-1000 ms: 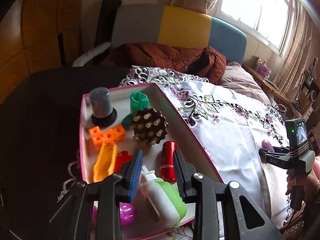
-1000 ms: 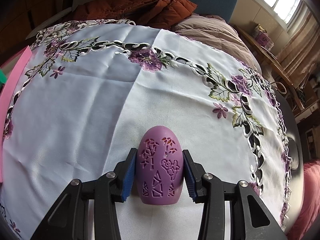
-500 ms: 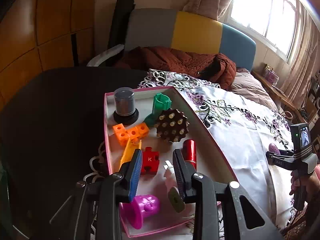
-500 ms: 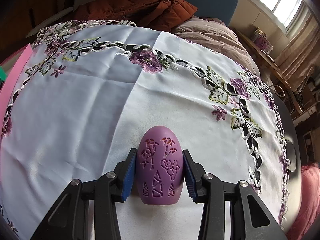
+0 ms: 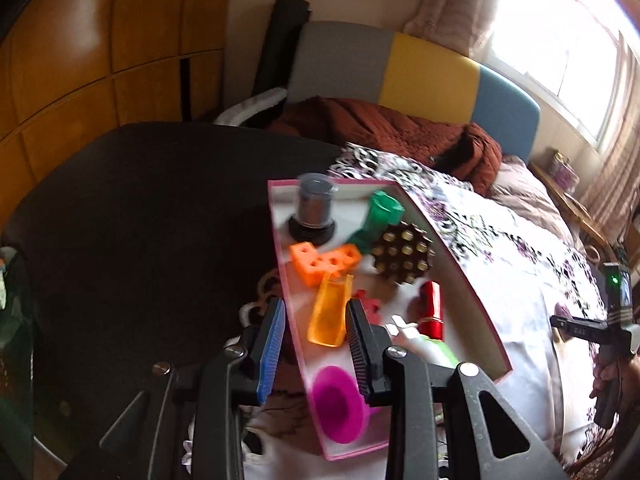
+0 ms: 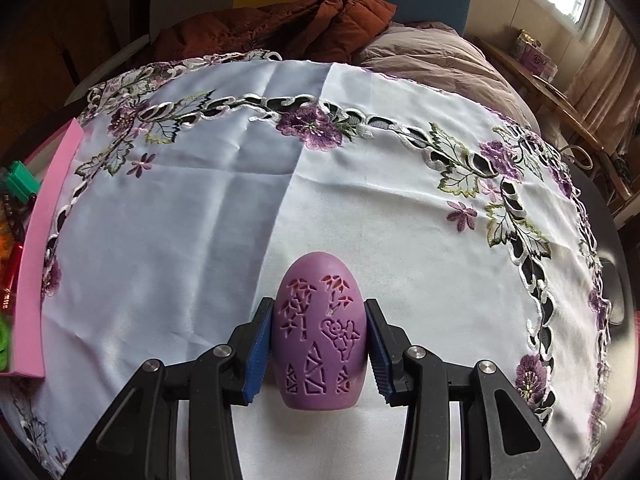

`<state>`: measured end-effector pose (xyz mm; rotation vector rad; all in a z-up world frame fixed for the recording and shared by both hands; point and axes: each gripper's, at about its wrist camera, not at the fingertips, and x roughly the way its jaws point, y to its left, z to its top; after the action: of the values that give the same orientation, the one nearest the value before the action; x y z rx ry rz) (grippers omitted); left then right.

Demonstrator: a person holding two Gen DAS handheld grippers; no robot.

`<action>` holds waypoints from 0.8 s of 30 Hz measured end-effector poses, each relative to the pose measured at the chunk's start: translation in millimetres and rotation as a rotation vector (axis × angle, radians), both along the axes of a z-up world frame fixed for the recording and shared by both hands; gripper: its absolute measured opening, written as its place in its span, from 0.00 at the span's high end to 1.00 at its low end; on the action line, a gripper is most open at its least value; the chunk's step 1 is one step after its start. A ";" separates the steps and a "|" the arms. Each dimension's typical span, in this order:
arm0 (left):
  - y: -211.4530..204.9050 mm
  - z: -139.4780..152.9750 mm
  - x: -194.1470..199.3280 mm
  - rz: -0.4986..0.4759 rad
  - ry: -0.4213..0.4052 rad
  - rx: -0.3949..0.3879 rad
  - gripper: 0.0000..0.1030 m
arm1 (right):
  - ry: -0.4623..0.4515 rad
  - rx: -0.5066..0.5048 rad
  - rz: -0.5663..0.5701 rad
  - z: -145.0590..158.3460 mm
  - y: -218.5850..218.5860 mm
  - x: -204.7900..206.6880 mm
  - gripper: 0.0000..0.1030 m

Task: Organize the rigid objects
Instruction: 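Carry the pink egg brush into the tray with the right tool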

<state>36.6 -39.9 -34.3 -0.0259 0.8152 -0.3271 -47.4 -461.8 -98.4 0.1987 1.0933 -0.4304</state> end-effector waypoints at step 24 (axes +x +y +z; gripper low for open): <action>32.7 -19.4 1.3 0.063 0.051 -0.011 0.70 | -0.080 0.015 0.563 34.8 248.1 58.1 0.57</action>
<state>37.9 -7.2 -53.7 -0.0702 0.8609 -0.2719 10.7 -213.7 -63.6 -0.0816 1.0225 0.0894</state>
